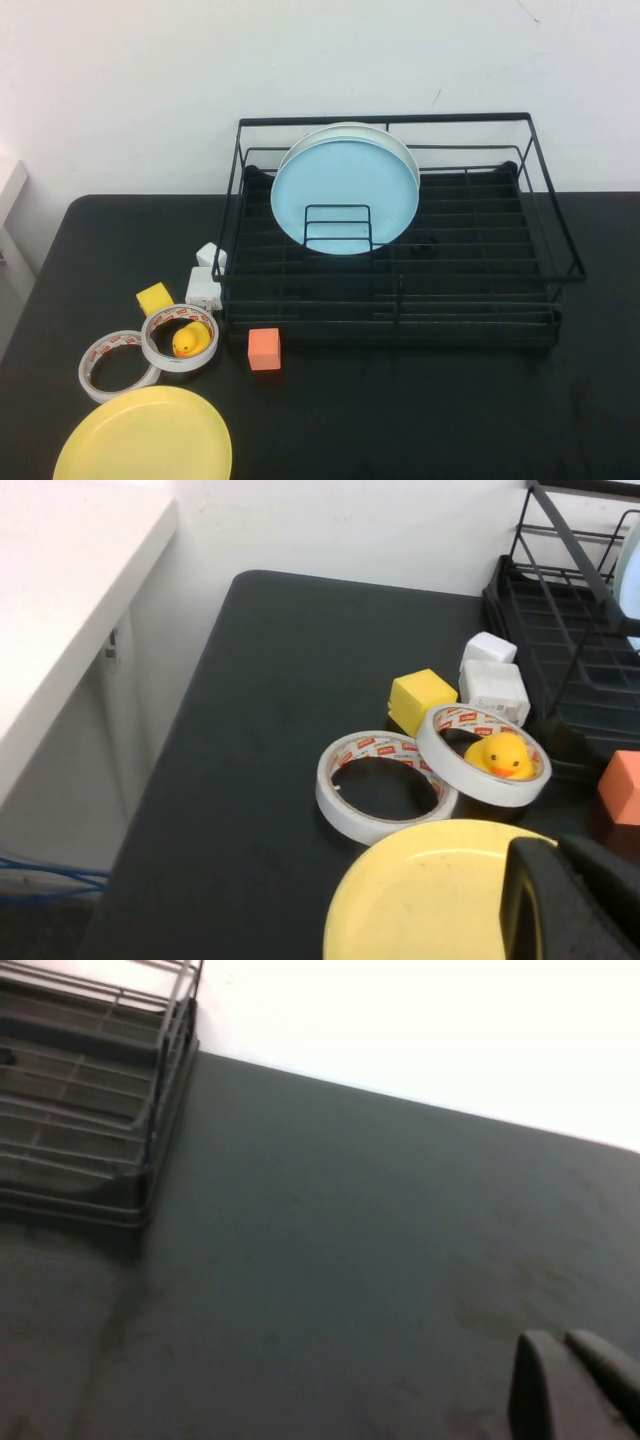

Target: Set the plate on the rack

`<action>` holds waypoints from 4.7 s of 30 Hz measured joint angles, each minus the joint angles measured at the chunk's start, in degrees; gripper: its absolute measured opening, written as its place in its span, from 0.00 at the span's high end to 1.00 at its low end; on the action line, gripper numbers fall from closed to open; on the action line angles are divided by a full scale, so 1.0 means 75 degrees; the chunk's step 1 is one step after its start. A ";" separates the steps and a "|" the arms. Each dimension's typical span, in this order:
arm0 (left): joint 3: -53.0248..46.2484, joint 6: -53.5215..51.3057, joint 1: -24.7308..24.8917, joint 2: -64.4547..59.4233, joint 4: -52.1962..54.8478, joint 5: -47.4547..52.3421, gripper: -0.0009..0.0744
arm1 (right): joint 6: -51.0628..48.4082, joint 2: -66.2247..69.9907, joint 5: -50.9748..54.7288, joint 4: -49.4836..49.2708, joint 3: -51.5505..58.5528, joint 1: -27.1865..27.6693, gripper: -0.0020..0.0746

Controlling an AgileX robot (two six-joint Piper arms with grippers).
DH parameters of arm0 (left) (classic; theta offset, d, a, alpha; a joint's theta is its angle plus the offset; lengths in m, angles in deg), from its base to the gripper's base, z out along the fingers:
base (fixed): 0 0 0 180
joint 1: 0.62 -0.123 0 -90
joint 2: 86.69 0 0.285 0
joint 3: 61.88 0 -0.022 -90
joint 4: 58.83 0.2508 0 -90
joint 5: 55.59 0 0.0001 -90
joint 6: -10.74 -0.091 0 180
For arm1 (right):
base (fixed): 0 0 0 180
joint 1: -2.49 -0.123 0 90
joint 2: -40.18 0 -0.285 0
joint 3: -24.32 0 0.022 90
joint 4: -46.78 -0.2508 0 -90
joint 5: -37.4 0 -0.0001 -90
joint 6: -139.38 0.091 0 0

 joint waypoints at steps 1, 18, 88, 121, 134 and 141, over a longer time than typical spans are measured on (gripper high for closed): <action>0.0000 0.0000 0.0000 0.0000 0.0051 0.0000 0.99 | 0.0000 0.0000 0.0000 -0.0123 0.0000 0.0000 0.98; -0.0012 0.0030 0.0000 0.0000 0.1739 -0.2328 0.99 | 0.0039 0.0000 -0.0092 -0.2127 0.0000 0.0000 0.98; 0.6185 -0.0180 0.1253 -0.9713 -0.0477 0.4671 0.59 | -0.1904 0.0000 0.0012 -0.8587 0.0027 -0.0013 0.98; 0.5855 -0.0892 -0.0682 -1.3571 -0.1452 0.1365 0.35 | -0.2156 0.0000 0.0014 -0.8587 0.0027 -0.0013 0.98; 0.5901 -0.0743 -0.0682 -1.4498 -0.1598 0.0903 0.36 | -0.2156 0.0000 0.0027 -0.8587 0.0027 -0.0013 0.98; 0.5991 -0.0757 -0.0763 -1.4790 -0.1868 0.1091 0.79 | -0.2156 0.0000 0.0043 -0.8587 0.0027 -0.0013 0.98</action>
